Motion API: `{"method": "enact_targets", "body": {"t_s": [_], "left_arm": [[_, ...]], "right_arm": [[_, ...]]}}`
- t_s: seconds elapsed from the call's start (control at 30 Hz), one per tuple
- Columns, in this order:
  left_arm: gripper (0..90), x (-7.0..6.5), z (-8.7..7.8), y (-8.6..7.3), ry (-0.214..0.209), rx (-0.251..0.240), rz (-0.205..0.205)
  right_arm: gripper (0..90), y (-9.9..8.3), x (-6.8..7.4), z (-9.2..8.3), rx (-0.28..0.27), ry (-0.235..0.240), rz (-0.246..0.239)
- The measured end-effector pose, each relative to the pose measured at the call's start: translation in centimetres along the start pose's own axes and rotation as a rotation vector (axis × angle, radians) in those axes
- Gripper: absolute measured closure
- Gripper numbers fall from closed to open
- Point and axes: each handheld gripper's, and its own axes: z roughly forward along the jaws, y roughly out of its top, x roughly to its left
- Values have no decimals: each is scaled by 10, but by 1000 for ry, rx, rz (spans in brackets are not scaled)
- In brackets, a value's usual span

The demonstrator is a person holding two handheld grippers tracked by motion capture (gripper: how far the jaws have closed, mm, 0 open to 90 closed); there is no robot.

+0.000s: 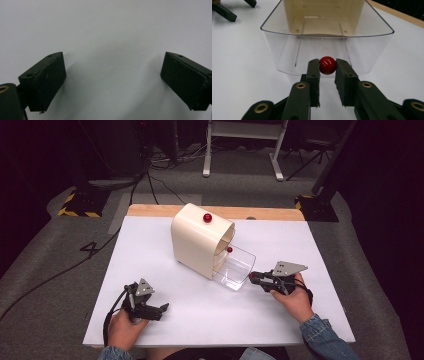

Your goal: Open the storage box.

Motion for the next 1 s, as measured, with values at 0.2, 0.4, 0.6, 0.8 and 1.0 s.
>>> {"method": "enact_targets", "body": {"t_s": [0.2,0.4,0.6,0.8,1.0], "left_arm": [[64,0,0,0,2,0,4],[64,0,0,0,2,0,5],[64,0,0,0,2,-2,6],[65,0,0,-1,8,-6,8],[65,0,0,-1,6,-5,5]], "right_arm": [[646,-7,0,2,21,-21,-2],[599,-13,2,-9,13,-42,12],[573,-18,4,-32,-4,-80,44],[561,-14,6,-54,-25,-113,57],[562,8,8,-71,-51,-118,41]]}}
